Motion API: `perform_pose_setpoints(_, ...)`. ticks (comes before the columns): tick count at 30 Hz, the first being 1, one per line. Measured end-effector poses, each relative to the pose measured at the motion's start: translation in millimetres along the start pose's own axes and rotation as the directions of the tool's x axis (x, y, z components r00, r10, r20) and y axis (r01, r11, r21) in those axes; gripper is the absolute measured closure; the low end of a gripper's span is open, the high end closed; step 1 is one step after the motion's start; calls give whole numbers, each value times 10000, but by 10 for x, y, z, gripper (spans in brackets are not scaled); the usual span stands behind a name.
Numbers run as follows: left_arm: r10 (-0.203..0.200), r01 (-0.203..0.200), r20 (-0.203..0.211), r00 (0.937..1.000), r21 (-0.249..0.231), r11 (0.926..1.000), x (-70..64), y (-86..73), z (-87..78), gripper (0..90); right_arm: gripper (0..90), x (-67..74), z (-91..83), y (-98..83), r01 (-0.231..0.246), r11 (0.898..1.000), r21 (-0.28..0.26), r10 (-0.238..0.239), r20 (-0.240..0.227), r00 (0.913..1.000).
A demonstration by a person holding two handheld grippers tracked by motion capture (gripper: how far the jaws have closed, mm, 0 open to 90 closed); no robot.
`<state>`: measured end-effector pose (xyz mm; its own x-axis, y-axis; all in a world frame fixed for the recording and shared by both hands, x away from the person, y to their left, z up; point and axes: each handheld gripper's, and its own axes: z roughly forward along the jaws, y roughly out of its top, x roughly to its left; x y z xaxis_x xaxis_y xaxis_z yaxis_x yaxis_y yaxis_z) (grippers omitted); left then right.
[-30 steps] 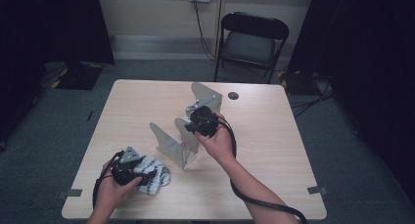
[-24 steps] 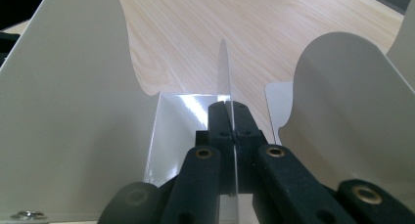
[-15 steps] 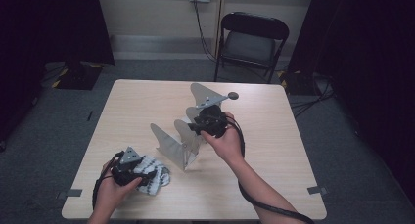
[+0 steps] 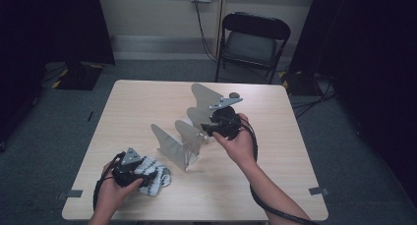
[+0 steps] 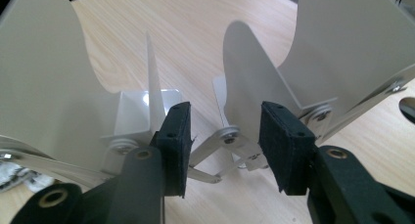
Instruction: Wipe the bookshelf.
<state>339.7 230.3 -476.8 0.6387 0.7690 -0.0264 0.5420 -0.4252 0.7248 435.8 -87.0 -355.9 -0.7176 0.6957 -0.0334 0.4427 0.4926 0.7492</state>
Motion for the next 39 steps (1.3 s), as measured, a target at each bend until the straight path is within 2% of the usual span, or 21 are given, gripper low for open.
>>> perform_pose_setpoints(8, -33, 33, 44, 10000, 7, 10000, 7, -7, -1, 250, 536, -18, 159, -64, -418, 9991, 72, 417, 146, 9990)
perform_pose_setpoints(15, -3, 3, 28, 10000, 25, 10000, 15, -12, -9, 250, 542, 10, 232, -81, -399, 9991, 125, 396, 220, 9990)
perform_pose_setpoints(25, 10, -10, 15, 10000, 22, 10000, 3, -13, -4, 252, 593, -4, 210, -75, -243, 9996, 155, 240, 190, 9995)
perform_pose_setpoints(30, -41, 41, 25, 10000, -11, 10000, -2, -15, -2, 253, 682, -15, 172, -58, -138, 9999, 50, 137, 176, 9998)
perform_pose_setpoints(32, 1, -1, 24, 10000, 23, 10000, 2, -16, -3, 253, 688, -20, 161, -56, -136, 9999, 62, 135, 182, 9997)
perform_pose_setpoints(36, -43, 42, 34, 10000, 34, 10000, 0, -17, -1, 253, 669, -23, 152, -76, -268, 9996, -48, 269, 273, 9993)
perform_pose_setpoints(39, -55, 55, 9, 10000, 15, 10000, -1, -16, 1, 253, 546, -11, 154, -99, -473, 9988, -85, 476, 322, 9983)
